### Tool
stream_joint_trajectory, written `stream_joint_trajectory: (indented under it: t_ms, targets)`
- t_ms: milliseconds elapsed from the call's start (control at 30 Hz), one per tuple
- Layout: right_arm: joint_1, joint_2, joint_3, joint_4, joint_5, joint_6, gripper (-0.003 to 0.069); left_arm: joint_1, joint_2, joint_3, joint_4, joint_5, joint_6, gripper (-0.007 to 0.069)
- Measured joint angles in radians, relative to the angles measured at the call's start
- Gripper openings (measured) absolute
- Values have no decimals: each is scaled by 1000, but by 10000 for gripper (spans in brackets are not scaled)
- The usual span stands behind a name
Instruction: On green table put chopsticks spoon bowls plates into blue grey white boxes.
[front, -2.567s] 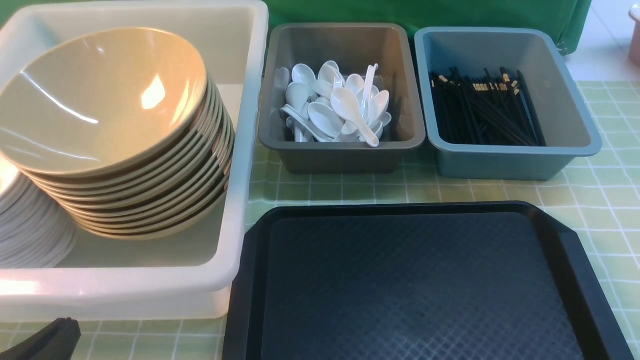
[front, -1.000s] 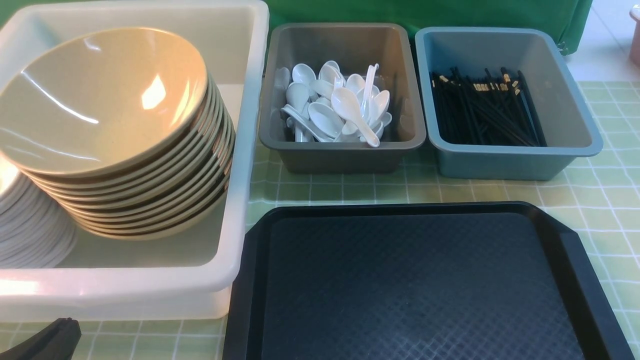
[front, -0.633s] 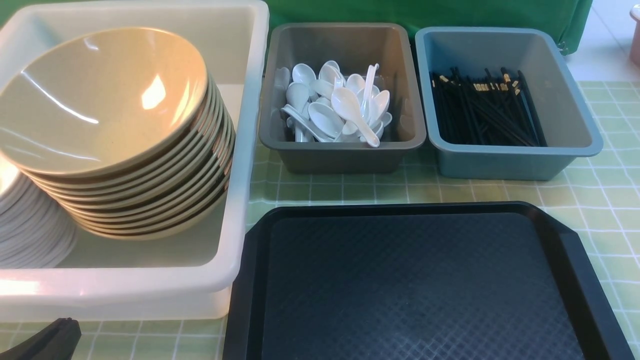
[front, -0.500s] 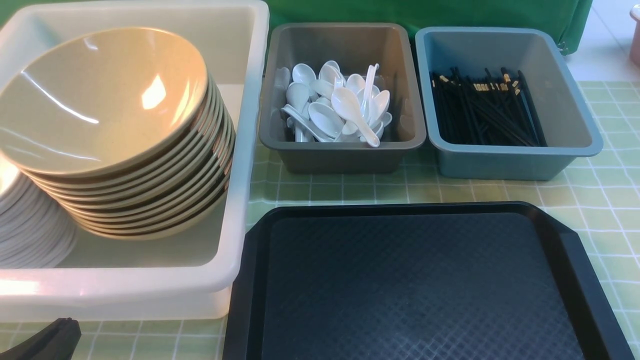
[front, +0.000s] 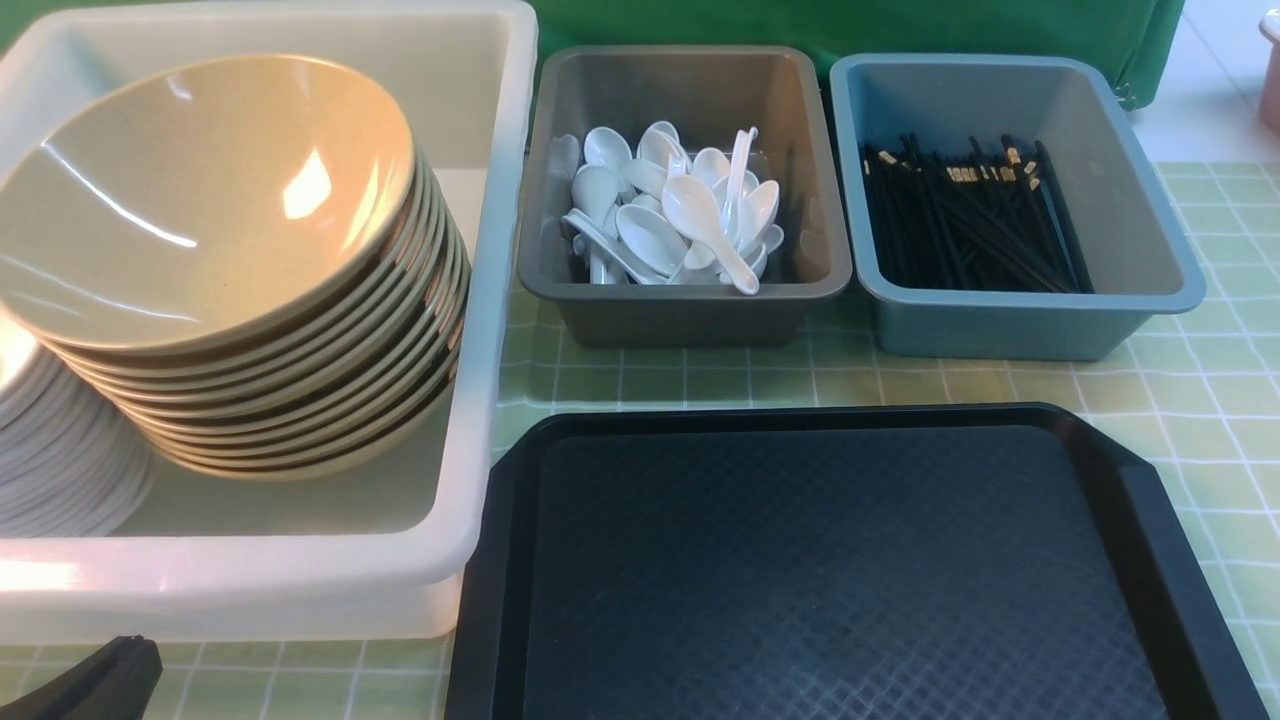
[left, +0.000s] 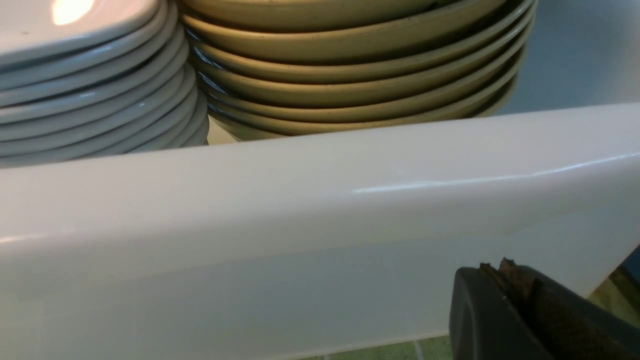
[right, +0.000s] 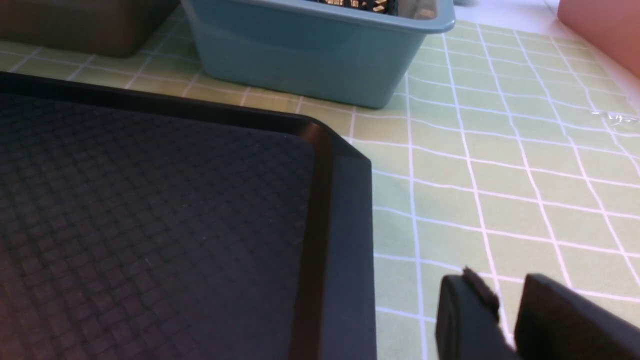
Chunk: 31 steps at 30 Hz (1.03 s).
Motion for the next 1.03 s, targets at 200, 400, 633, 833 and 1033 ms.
stream_joint_trajectory:
  t_ms: [200,400,633,833,1033]
  targets:
    - [0,0,0,0,0,0,173,0,0,0,0,0,0,-1]
    - [0,0,0,0,0,0,178,0,0,0,0,0,0,-1]
    - [0,0,0,0,0,0,182,0,0,0,0,0,0,-1]
    - [0,0,0,0,0,0,184,0,0,0,0,0,0,-1]
    - [0,0,0,0,0,0,192,0,0,0,0,0,0,-1]
